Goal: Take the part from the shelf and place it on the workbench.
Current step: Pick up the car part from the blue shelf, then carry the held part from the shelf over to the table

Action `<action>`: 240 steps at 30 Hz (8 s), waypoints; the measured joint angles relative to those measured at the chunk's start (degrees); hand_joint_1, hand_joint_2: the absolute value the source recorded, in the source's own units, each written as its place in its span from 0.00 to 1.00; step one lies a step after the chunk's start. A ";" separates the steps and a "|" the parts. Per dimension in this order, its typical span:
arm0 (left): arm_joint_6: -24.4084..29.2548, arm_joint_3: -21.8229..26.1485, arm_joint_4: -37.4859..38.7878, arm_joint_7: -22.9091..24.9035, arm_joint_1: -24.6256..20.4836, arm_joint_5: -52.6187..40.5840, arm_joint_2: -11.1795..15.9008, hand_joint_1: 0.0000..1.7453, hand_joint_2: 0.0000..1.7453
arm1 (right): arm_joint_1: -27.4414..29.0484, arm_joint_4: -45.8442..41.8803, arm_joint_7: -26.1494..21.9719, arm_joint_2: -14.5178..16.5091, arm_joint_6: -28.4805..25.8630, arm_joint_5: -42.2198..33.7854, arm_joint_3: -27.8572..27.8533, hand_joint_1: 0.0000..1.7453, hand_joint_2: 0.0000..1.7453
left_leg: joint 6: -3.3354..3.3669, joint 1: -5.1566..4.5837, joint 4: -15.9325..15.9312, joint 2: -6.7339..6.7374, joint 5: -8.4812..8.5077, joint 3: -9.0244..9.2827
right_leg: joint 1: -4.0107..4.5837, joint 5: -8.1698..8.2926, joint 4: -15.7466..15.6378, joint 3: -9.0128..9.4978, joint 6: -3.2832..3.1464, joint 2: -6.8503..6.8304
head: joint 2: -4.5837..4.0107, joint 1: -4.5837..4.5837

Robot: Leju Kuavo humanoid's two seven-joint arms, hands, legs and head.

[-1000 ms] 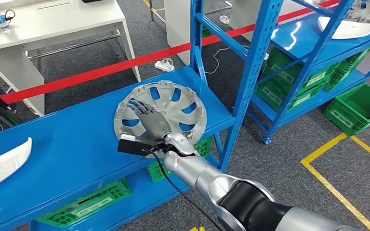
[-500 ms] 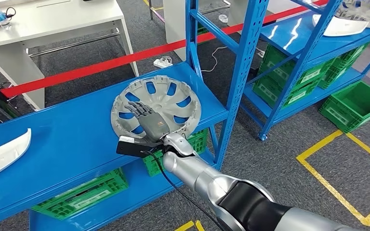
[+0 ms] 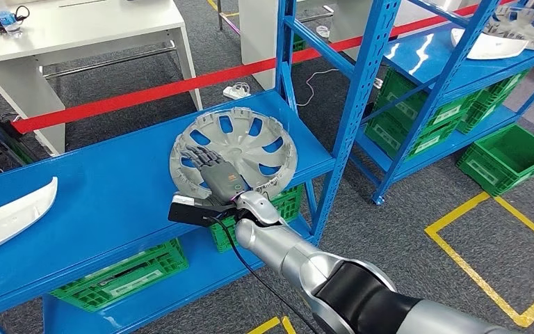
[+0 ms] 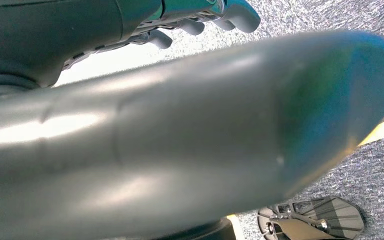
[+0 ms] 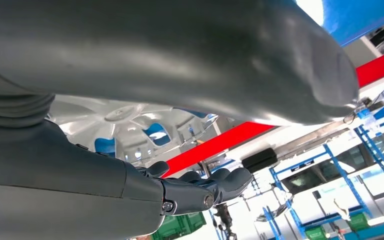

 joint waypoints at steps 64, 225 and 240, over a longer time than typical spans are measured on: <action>-0.48 0.02 0.00 1.15 0.02 -1.65 -0.38 0.00 0.00 | 6.54 -1.19 17.28 -2.55 -1.46 6.09 -3.19 0.01 1.00 | -0.01 0.03 -0.01 0.03 -0.01 -0.17 | 0.06 -0.01 0.00 -0.24 0.02 0.01 | 0.01 -0.02; 6.79 0.40 -0.28 -6.48 0.10 -3.57 -0.13 0.00 1.00 | 25.05 -50.30 3.34 -12.33 -19.56 33.20 10.67 1.00 1.00 | -2.19 1.08 8.84 0.26 -1.29 -2.30 | -0.03 -0.61 0.80 -0.91 -1.07 -0.59 | 0.01 0.33; 6.79 0.94 -0.31 -6.46 -0.17 -3.49 0.01 0.00 1.00 | 25.26 -50.05 2.21 -12.06 -19.17 31.63 10.23 1.00 1.00 | 1.77 -0.09 0.50 0.55 5.09 -6.29 | 0.29 -6.56 10.94 1.47 0.69 -0.50 | 0.02 0.21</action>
